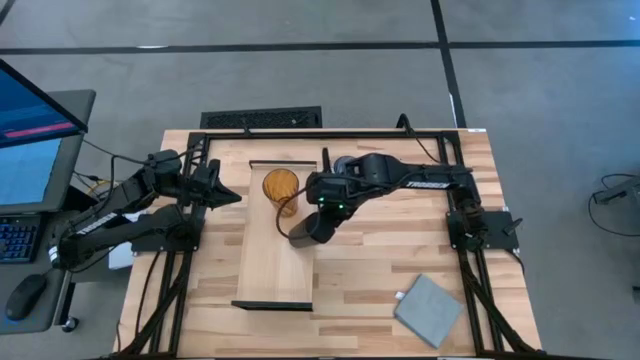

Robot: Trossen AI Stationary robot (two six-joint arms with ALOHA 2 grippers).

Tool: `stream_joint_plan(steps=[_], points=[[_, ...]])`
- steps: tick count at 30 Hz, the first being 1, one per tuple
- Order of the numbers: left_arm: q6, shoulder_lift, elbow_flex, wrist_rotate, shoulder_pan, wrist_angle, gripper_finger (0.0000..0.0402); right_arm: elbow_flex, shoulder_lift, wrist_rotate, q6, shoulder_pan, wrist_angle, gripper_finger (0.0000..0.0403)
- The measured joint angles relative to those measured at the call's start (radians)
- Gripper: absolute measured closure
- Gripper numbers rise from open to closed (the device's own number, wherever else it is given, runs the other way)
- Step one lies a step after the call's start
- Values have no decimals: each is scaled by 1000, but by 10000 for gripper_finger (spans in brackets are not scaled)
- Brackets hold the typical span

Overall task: Stack small to large cups/mugs on shelf
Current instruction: Put the black cup on the shelf

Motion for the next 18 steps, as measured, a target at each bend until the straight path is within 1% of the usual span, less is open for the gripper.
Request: stream_joint_plan(steps=[3,18], points=[[0,0,0,0,0,0,401,-1,0,-26,-14,0,0,362],[9,0,0,0,0,0,401,0,-1,-28,-18,0,17,341]])
